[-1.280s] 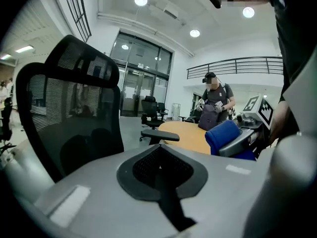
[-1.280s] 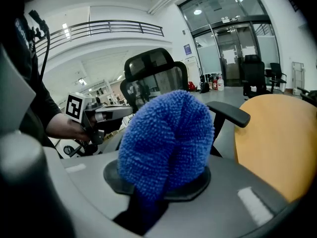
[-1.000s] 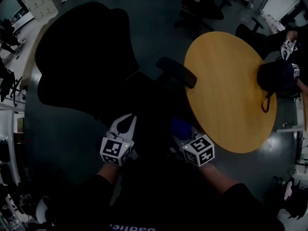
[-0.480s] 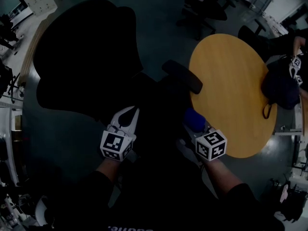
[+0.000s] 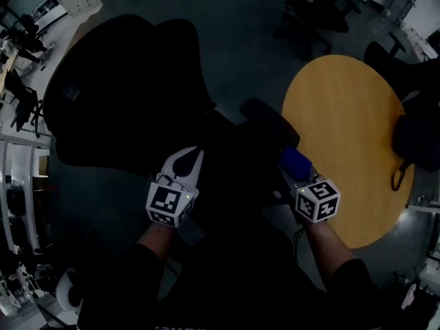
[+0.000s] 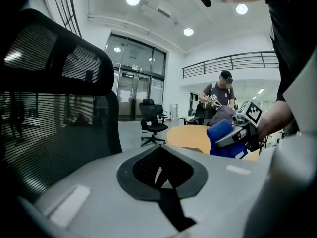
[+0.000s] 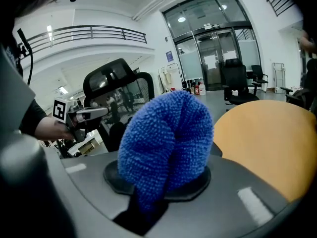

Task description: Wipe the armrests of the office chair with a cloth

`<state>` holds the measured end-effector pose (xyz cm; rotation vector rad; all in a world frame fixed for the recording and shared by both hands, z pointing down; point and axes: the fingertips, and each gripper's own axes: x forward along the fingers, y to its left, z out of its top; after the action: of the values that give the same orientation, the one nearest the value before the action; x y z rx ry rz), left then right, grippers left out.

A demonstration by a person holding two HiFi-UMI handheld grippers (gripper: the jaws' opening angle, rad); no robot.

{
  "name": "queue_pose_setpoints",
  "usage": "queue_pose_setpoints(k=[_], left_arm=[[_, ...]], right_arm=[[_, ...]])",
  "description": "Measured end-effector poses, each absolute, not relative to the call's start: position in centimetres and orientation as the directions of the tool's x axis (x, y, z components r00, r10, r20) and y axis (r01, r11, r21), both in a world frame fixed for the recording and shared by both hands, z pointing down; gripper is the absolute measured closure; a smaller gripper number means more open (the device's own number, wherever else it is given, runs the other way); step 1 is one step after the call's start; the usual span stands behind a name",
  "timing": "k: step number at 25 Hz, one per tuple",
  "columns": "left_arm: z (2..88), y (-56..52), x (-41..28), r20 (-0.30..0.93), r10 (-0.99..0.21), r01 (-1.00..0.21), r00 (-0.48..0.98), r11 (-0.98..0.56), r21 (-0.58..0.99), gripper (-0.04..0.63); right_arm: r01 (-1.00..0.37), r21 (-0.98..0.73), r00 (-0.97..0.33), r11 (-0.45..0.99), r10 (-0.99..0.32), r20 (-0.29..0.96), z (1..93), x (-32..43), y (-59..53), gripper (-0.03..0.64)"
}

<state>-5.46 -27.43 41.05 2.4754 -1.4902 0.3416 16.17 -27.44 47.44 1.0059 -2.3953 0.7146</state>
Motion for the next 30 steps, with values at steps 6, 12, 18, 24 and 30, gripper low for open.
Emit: queue_pose_setpoints(k=[6,12,18,24,30], left_arm=[[42.6,-32.6,-4.2,0.355,-0.825,-0.891,0.439,-0.450,0.056,0.583],[45.6,-37.3,-1.2,0.401,-0.791,-0.877,0.462,-0.474,0.078,0.583],[50.0,-41.0,0.7,0.464,-0.753,-0.873,0.466,-0.478,0.101,0.583],[54.8,-43.9,1.8,0.531,-0.715,-0.879,0.454,-0.456,0.136,0.583],[56.5,-45.1,3.0,0.544,-0.704,-0.879,0.457,-0.451,0.155,0.583]], right_arm=[[-0.778,-0.296,-0.609,0.555,-0.545,0.577,49.0,19.7,-32.4,0.508],[-0.796,-0.280,-0.585,0.537,-0.563,0.584,50.1,22.3,-36.7,0.508],[-0.801,-0.273,-0.568,0.533,-0.532,0.628,52.6,23.3,-38.8,0.508],[-0.790,-0.279,-0.570,0.546,-0.487,0.662,54.5,23.7,-40.8,0.508],[-0.762,-0.298,-0.593,0.575,-0.435,0.678,55.5,22.7,-42.0,0.506]])
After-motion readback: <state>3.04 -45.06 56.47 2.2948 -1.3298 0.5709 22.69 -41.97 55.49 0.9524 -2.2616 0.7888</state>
